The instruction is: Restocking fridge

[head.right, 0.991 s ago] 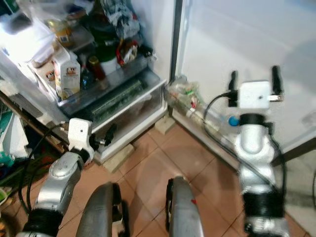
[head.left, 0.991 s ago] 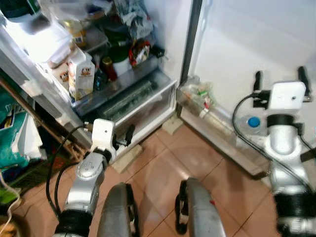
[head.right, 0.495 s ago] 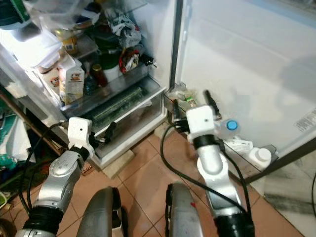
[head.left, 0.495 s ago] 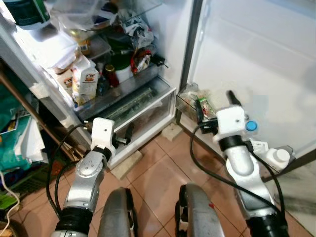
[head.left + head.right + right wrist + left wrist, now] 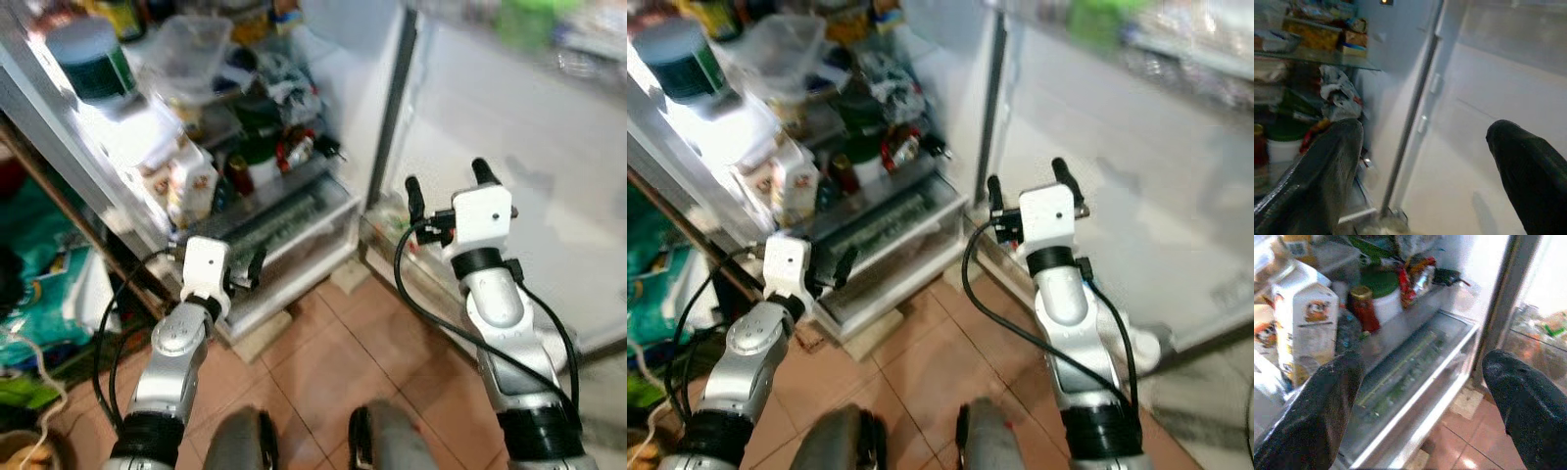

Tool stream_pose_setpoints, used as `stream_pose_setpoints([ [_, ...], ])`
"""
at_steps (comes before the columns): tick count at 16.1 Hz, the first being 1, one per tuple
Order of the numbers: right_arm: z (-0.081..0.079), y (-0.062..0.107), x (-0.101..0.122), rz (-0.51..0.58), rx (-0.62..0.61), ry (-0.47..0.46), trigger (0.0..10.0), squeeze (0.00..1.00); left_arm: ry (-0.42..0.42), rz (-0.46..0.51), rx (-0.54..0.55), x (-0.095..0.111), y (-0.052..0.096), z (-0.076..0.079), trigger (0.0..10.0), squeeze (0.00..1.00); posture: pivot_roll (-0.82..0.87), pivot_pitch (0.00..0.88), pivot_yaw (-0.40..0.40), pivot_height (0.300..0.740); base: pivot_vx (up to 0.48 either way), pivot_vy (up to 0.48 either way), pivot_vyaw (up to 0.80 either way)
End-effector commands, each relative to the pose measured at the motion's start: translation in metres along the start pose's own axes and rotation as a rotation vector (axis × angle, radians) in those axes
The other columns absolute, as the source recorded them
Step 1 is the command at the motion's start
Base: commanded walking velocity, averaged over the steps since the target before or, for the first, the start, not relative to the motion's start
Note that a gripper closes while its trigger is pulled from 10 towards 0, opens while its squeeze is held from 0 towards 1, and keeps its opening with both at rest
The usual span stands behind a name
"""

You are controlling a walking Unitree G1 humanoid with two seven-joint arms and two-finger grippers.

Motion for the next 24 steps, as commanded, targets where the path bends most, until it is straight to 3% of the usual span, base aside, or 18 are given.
stream_pose_setpoints([
  [1,-0.003,0.002,-0.004,-0.019,0.017,-0.005,10.0,0.0,-0.006,0.005,0.009,0.0,0.002,-0.003,10.0,0.0,-0.01,0.105,0.034,0.74,0.0,0.0,0.0],
  [4,-0.005,0.005,-0.008,-0.032,0.025,-0.006,10.0,0.0,-0.014,0.008,0.011,0.001,0.001,-0.002,10.0,0.0,-0.01,0.102,0.036,0.74,0.0,0.0,0.0],
  [6,-0.014,0.017,-0.03,-0.116,0.062,-0.011,10.0,0.0,0.02,0.029,-0.006,0.003,0.001,0.004,10.0,0.0,-0.02,0.099,0.037,0.74,0.0,0.0,0.0],
  [10,-0.011,0.031,-0.052,-0.223,0.017,-0.1,10.0,0.0,0.021,0.031,-0.021,0.001,0.002,0.014,10.0,0.0,-0.02,0.101,0.04,0.74,0.0,-0.232,0.0],
  [19,-0.016,0.025,-0.049,-0.187,0.045,-0.093,10.0,0.0,0.026,0.024,-0.019,0.001,0.0,0.014,10.0,0.0,-0.01,0.103,0.051,0.74,0.0,-0.26,0.0],
  [22,-0.028,0.025,-0.051,-0.194,0.169,-0.206,10.0,0.0,0.023,0.028,0.005,0.002,0.0,0.011,10.0,0.0,-0.01,0.104,0.054,0.74,0.0,0.0,0.0],
  [23,-0.039,0.027,-0.051,-0.2,0.261,-0.245,10.0,0.0,0.017,0.03,0.043,0.003,-0.001,0.006,10.0,0.0,-0.01,0.104,0.054,0.74,0.0,0.0,0.0],
  [24,-0.04,0.025,-0.051,-0.193,0.275,-0.247,10.0,0.0,0.008,0.034,0.094,0.003,-0.001,0.001,10.0,0.0,0.0,0.105,0.054,0.74,0.0,0.0,0.0],
])
Point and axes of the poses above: a point about 5 cm out from each wrist's last joint towards the gripper, its own y axis pointing back from the gripper into the wrist, its own x axis along the axis of the wrist's last joint, z = x × y, the point moved 2 cm from there along -y, pointing out of the wrist towards the gripper, and after that the axes turned 8 degrees about y, right-handed, at the moved point
